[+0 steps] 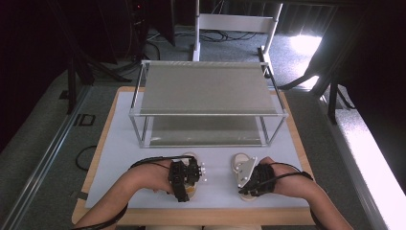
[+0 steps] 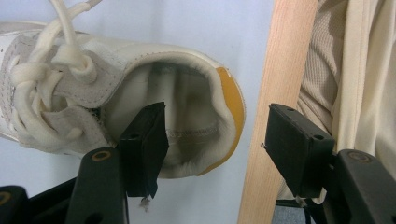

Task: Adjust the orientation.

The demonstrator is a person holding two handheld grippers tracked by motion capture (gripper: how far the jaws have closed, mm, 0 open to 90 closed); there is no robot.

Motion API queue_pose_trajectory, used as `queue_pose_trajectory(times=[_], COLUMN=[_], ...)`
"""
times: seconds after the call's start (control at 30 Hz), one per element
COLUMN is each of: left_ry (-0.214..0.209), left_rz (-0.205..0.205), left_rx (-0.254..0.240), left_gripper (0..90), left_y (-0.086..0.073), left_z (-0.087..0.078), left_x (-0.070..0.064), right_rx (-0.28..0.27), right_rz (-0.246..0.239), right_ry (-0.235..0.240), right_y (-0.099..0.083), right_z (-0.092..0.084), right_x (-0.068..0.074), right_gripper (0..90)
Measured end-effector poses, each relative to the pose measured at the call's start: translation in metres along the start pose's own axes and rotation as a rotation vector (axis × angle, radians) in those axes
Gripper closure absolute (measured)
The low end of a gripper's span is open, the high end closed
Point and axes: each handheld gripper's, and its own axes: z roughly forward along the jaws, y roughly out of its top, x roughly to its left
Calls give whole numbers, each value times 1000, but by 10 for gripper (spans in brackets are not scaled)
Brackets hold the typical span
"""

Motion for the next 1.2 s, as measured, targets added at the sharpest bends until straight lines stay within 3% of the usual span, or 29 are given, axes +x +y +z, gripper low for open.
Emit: queue_pose_trajectory(times=[0.1,0.17,0.27,0.3,0.47,0.63,0.83,1.0,1.2], left_ry=[4,12,14,14,28,9,1,-27,-19], left_rz=[-2,-2,-3,-3,-7,-6,-10,-12,34], left_rx=[-6,-9,-14,-14,-11,-6,-7,-4,13], left_gripper=[400,402,410,418,497,563,564,662,668], left_y=[0,1,2,2,2,3,3,3,6], left_z=[1,1,0,0,1,5,7,8,13], left_x=[0,0,0,0,1,1,2,0,-1], right_rx=[-5,-16,-30,-27,18,77,85,88,89], right_rz=[8,4,8,20,38,44,48,67,57], right_ry=[-3,-38,-56,-41,-9,25,66,87,90], right_y=[-3,-5,-8,-9,-12,-14,-14,-14,-14], right_z=[-1,-3,-8,-9,-8,3,11,11,12], right_x=[0,0,0,-1,-1,-3,-5,-8,-8], right_gripper=[785,715,630,614,628,664,680,699,706])
